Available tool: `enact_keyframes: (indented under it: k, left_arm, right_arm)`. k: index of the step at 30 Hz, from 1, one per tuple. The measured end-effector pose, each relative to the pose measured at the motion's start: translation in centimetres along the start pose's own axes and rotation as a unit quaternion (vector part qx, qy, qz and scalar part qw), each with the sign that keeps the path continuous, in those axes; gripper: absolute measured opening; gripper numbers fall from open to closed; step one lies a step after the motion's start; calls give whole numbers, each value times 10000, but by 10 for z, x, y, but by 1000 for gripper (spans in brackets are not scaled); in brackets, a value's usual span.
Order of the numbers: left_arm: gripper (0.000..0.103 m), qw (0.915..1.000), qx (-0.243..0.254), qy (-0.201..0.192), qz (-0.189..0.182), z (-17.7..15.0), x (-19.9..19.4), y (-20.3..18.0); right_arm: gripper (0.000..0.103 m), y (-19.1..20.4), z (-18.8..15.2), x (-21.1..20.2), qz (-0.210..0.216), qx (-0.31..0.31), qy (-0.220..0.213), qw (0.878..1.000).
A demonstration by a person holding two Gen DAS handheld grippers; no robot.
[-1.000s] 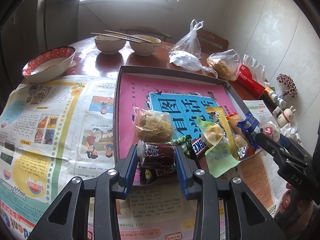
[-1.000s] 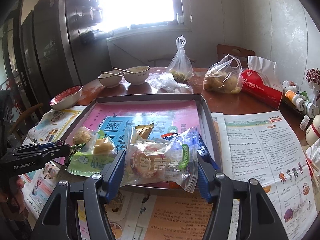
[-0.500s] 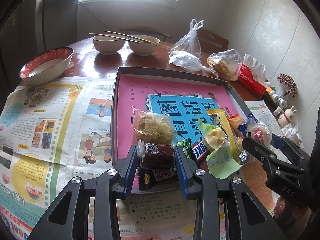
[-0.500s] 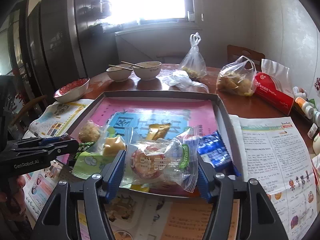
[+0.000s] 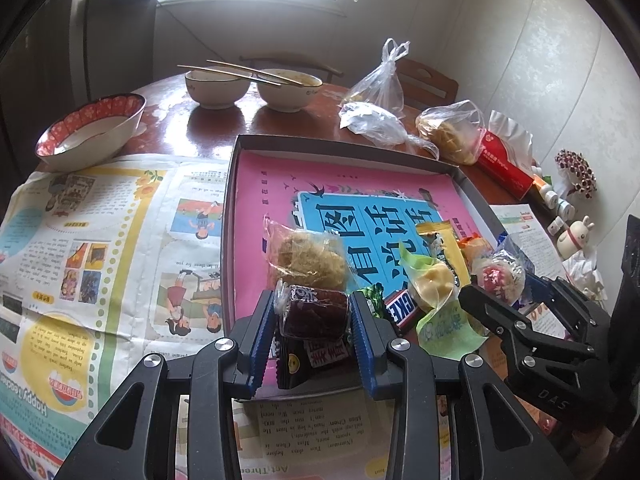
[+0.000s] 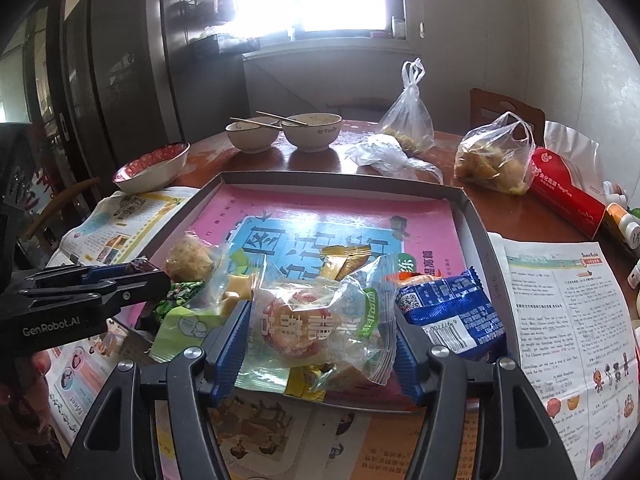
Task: Organize snacks
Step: 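Lower the pastry bag into the box with the right tool while the left tool releases the brown snack inside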
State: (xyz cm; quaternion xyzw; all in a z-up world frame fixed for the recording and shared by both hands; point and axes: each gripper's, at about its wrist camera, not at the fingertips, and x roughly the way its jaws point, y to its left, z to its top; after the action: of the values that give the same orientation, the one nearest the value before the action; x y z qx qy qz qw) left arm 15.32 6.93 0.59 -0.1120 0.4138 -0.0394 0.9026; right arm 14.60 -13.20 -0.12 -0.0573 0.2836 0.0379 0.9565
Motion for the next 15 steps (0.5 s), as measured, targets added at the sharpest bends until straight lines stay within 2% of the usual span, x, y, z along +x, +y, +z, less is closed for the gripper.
enact_keyframes:
  k: [15]
  left_arm:
    - [38, 10000, 0, 7, 8, 1, 1, 0]
  right_arm:
    - [68, -2, -3, 2, -73, -32, 57, 10000]
